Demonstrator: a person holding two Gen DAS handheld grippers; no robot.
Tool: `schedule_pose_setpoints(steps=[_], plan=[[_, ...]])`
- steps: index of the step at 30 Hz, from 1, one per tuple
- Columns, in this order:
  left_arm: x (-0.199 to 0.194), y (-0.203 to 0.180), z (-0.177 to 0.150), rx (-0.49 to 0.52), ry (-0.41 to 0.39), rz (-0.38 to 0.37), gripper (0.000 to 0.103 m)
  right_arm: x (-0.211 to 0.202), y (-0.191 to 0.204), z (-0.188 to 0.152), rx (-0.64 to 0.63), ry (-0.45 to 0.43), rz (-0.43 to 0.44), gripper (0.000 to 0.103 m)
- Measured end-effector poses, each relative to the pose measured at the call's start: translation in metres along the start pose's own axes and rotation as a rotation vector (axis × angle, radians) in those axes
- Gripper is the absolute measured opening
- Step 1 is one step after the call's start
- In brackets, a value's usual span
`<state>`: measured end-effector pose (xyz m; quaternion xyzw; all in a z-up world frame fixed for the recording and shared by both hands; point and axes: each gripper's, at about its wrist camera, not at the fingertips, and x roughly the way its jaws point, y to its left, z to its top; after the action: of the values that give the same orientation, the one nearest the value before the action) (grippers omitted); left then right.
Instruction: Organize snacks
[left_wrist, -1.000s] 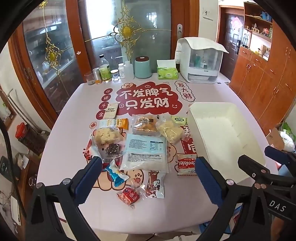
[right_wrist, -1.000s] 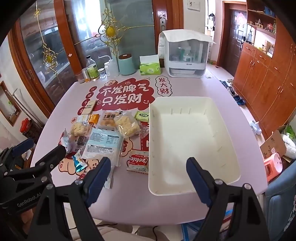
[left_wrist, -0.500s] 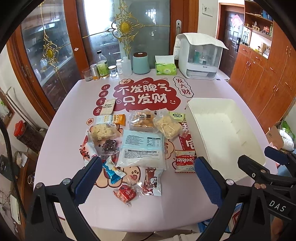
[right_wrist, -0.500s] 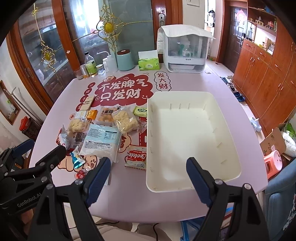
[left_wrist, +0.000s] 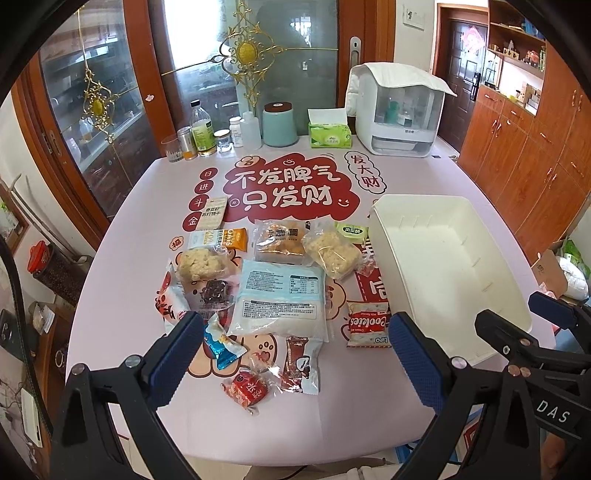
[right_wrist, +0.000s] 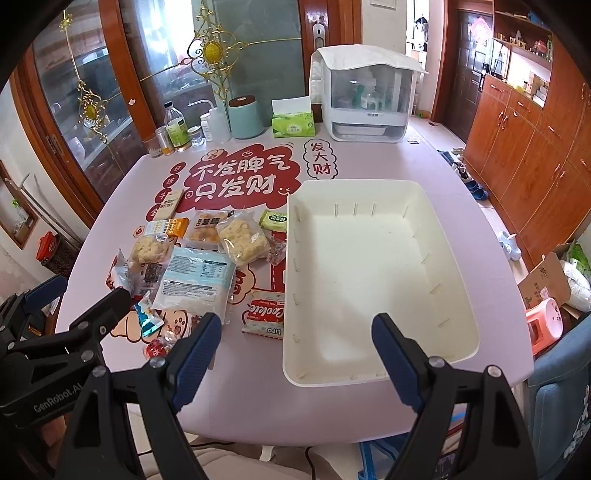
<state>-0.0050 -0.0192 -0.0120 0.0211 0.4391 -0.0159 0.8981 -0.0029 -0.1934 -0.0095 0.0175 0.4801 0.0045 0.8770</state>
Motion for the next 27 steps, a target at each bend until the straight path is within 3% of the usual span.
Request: schedule_pose_setpoints(steps=[27], plan=[[0.0054,-0.0051,0.0026,0.0,0.01,0.0,0.099,0.0078,-0.0018,0.0015,-0.001,0.008,0.006,0.084]])
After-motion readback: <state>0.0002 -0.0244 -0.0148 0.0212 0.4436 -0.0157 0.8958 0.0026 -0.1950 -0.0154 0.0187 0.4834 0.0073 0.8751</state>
